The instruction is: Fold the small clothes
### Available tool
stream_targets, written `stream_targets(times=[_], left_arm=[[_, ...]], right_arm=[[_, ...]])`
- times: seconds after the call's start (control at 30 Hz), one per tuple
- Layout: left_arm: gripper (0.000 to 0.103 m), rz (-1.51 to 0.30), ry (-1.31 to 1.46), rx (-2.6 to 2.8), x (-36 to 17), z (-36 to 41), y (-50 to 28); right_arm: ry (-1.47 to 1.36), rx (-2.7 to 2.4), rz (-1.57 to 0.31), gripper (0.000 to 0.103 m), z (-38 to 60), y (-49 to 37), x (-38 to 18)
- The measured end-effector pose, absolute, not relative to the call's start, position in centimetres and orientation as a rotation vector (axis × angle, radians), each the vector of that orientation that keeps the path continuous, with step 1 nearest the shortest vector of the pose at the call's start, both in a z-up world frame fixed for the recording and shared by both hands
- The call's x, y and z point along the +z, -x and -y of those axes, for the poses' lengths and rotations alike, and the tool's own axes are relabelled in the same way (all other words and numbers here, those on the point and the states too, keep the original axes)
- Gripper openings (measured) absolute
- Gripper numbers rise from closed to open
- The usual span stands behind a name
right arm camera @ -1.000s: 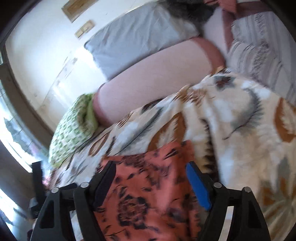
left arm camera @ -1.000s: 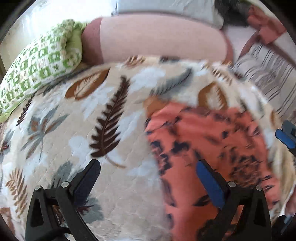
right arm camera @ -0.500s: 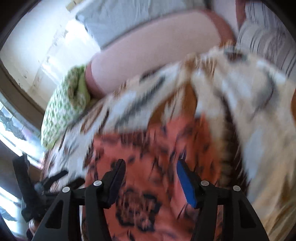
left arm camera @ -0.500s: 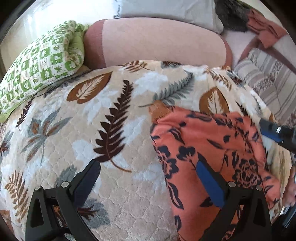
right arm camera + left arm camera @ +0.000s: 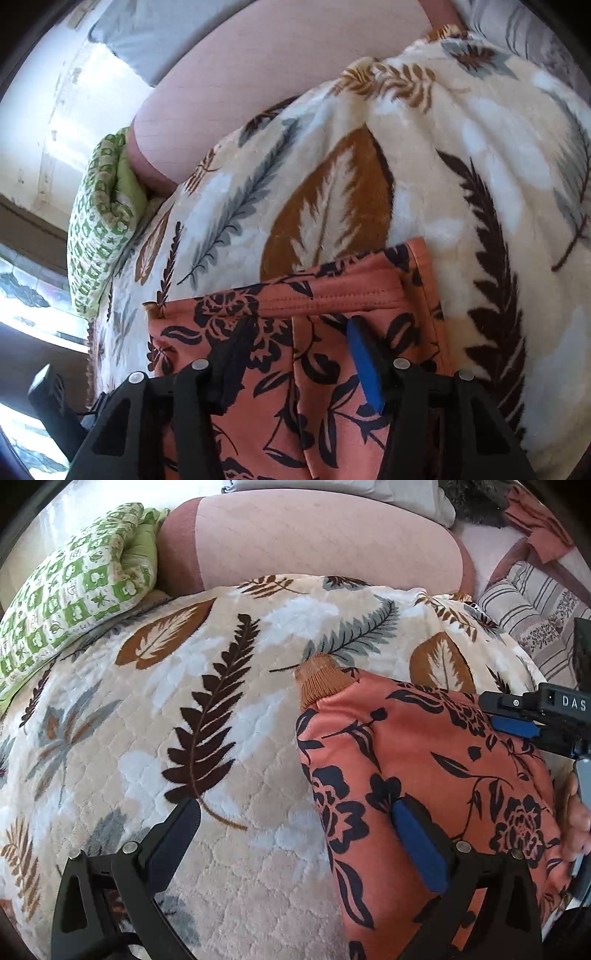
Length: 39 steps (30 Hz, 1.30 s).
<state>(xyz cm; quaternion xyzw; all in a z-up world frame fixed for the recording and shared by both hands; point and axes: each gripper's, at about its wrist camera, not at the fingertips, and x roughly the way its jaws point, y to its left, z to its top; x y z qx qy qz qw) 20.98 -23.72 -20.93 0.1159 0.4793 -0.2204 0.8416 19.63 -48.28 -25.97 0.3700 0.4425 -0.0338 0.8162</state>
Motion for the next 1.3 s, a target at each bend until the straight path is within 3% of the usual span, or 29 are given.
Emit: stream_targets(times=[0.27, 0.47, 0.7, 0.83, 1.07, 1.3], left_arm=[[0.103, -0.968, -0.271, -0.493, -18.3, 21.6, -16.5], [0.103, -1.092, -0.313, -0.562, -21.2, 21.9, -13.2], [0.103, -1.09, -0.229, -0.546, -20.4, 20.1, -12.4], [0.103, -1.07, -0.178, -0.549, -19.7, 18.5, -11.7], [0.103, -1.129, -0.319, -0.601, -22.7, 20.2, -9.3], [0.103, -1.007, -0.185, -0.652, -19.2, 18.1, -10.2]], right_arm=[[-0.732, 0.077, -0.778, 0.058, 43.4, -18.5, -21.5], [-0.676, 0.022, -0.965, 0.059, 39.7, -19.1, -25.5], [-0.678, -0.025, -0.881, 0.059, 40.1, -14.5, -23.6], [-0.773, -0.036, -0.84, 0.066, 41.7, -10.7, -22.9], [-0.717, -0.018, -0.866, 0.066, 40.6, -5.9, -24.4], [-0.747, -0.052, -0.843, 0.07, 42.1, -3.5, -22.4]])
